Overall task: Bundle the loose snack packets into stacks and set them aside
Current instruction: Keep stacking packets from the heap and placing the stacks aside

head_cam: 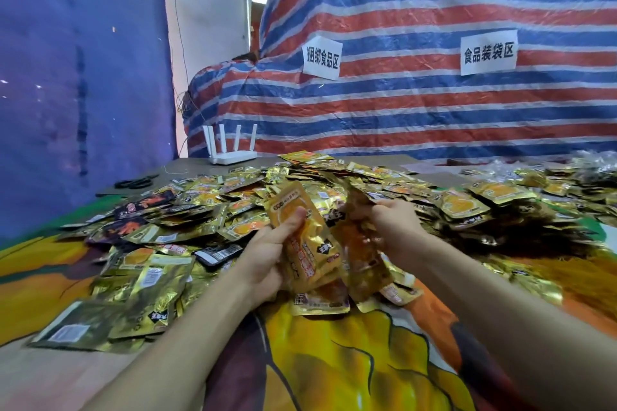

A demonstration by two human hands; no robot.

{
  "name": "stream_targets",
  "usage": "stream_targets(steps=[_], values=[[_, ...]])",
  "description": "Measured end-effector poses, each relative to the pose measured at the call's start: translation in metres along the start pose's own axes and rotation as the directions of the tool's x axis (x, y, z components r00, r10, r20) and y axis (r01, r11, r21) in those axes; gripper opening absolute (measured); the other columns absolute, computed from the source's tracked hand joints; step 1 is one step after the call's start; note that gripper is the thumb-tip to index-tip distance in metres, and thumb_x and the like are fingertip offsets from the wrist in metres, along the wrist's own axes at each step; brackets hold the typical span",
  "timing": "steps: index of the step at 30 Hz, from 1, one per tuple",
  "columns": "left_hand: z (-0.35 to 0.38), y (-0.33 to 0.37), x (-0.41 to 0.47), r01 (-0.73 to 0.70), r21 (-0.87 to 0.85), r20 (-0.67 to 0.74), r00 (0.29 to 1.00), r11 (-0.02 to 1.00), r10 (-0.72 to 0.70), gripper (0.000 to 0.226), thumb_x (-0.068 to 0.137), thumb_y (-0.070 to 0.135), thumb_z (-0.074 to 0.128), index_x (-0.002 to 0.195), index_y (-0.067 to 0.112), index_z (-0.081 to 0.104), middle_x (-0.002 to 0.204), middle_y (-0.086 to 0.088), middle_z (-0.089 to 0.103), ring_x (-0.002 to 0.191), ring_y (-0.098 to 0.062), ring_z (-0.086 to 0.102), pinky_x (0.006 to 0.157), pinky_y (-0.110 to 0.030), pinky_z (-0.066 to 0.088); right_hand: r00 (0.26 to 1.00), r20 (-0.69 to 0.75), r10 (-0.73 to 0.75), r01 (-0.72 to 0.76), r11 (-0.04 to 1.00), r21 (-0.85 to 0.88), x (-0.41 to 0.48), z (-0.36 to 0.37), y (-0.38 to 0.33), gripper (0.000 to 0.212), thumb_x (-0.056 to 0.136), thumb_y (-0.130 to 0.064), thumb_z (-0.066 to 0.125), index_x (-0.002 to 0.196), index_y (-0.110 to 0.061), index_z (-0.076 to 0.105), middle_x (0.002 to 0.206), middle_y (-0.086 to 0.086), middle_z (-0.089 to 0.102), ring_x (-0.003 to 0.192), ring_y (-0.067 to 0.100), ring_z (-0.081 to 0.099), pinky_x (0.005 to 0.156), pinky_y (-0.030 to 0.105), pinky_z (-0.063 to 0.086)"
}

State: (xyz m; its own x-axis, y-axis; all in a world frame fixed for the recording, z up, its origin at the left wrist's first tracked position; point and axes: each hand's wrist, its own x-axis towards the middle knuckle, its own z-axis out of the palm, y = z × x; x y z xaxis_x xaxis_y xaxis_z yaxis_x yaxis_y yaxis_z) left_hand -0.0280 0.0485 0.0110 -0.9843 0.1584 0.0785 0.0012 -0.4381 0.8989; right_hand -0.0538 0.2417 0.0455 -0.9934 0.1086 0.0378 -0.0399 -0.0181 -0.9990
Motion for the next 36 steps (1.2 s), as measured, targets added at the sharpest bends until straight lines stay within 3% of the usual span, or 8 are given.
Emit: stream_targets(steps=[10, 15, 19, 22, 28, 31, 33, 36], values=[[-0.006, -0.002, 0.008, 0.020, 0.000, -0.191, 0.981, 1.000, -0.019, 0.021, 0.089, 0.017, 0.071, 0.104, 0.003, 0.066, 0.083, -0.015, 0.077, 0.068, -0.027, 0.075, 0.054, -0.039, 0.060, 0.994, 0.075, -0.084, 0.083, 0.996, 0.013, 0.003, 0.024, 0.029, 0.012, 0.077, -0.009, 0.080, 0.075, -0.021, 0.082, 0.096, 0.007, 0.079, 0.093, 0.028, 0.074, 0.089, 0.042, 0.059], [-0.002, 0.003, 0.010, -0.106, -0.051, -0.264, 0.960, 0.993, 0.089, 0.047, 0.088, 0.014, 0.073, 0.124, 0.008, 0.045, 0.077, -0.012, 0.077, 0.066, -0.027, 0.075, 0.049, -0.040, 0.058, 0.971, 0.186, -0.148, 0.174, 0.975, -0.134, -0.004, 0.017, 0.029, 0.035, 0.081, 0.005, 0.072, 0.107, -0.020, 0.071, 0.093, 0.001, 0.078, 0.081, 0.021, 0.076, 0.061, 0.030, 0.058], [0.003, 0.003, 0.009, -0.188, 0.016, -0.253, 0.949, 0.982, 0.186, 0.059, 0.085, 0.020, 0.074, 0.131, -0.004, 0.048, 0.104, -0.024, 0.072, 0.083, -0.032, 0.074, 0.060, -0.043, 0.060, 0.976, 0.174, -0.135, 0.172, 0.959, -0.224, -0.011, 0.025, 0.030, 0.007, 0.084, -0.007, 0.065, 0.088, -0.001, 0.068, 0.091, 0.022, 0.072, 0.089, 0.037, 0.071, 0.082, 0.048, 0.059], [0.007, 0.001, 0.008, -0.305, 0.081, -0.199, 0.928, 0.949, 0.316, 0.059, 0.075, 0.022, 0.077, 0.122, 0.004, 0.046, 0.092, -0.013, 0.076, 0.079, -0.026, 0.076, 0.059, -0.039, 0.060, 0.952, 0.278, -0.131, 0.196, 0.955, -0.222, -0.018, 0.029, 0.033, 0.019, 0.082, -0.019, 0.055, 0.083, -0.001, 0.063, 0.081, 0.017, 0.069, 0.081, 0.037, 0.071, 0.088, 0.055, 0.056], [0.006, -0.006, 0.003, -0.367, 0.372, -0.018, 0.915, 0.852, 0.402, 0.085, 0.077, 0.040, 0.076, 0.147, 0.029, 0.031, 0.123, -0.008, 0.067, 0.104, -0.022, 0.071, 0.079, -0.044, 0.062, 0.918, 0.233, -0.322, 0.325, 0.945, 0.023, -0.021, 0.034, 0.033, 0.030, 0.066, -0.006, 0.053, 0.072, -0.028, 0.073, 0.070, 0.003, 0.073, 0.068, 0.023, 0.072, 0.060, 0.036, 0.061], [0.013, -0.013, -0.003, -0.432, 0.553, 0.118, 0.887, 0.712, 0.446, 0.051, 0.083, 0.040, 0.070, 0.117, 0.060, 0.038, 0.107, 0.013, 0.070, 0.099, -0.008, 0.070, 0.077, -0.025, 0.058, 0.955, 0.173, -0.243, 0.211, 0.960, 0.185, -0.026, 0.040, 0.037, 0.028, 0.072, -0.017, 0.047, 0.050, -0.020, 0.064, 0.054, -0.001, 0.060, 0.057, 0.021, 0.058, 0.050, 0.024, 0.049], [0.019, -0.020, -0.004, -0.495, 0.579, 0.205, 0.857, 0.648, 0.472, 0.053, 0.092, 0.027, 0.068, 0.119, 0.056, 0.033, 0.109, 0.012, 0.068, 0.101, -0.004, 0.069, 0.081, -0.019, 0.055, 0.954, 0.134, -0.267, 0.228, 0.941, 0.248, -0.029, 0.046, 0.041, 0.042, 0.091, -0.028, 0.040, 0.071, -0.017, 0.076, 0.076, 0.004, 0.075, 0.074, 0.027, 0.068, 0.065, 0.031, 0.057], [0.026, -0.025, -0.006, -0.484, 0.382, 0.215, 0.875, 0.788, 0.433, 0.064, 0.090, 0.017, 0.067, 0.133, 0.049, 0.032, 0.117, -0.002, 0.061, 0.101, -0.011, 0.070, 0.076, -0.022, 0.056, 0.936, 0.017, -0.353, 0.334, 0.900, 0.279, -0.037, 0.051, 0.039, 0.052, 0.089, -0.050, 0.042, 0.111, -0.008, 0.064, 0.103, 0.017, 0.073, 0.096, 0.033, 0.071, 0.087, 0.050, 0.059]])
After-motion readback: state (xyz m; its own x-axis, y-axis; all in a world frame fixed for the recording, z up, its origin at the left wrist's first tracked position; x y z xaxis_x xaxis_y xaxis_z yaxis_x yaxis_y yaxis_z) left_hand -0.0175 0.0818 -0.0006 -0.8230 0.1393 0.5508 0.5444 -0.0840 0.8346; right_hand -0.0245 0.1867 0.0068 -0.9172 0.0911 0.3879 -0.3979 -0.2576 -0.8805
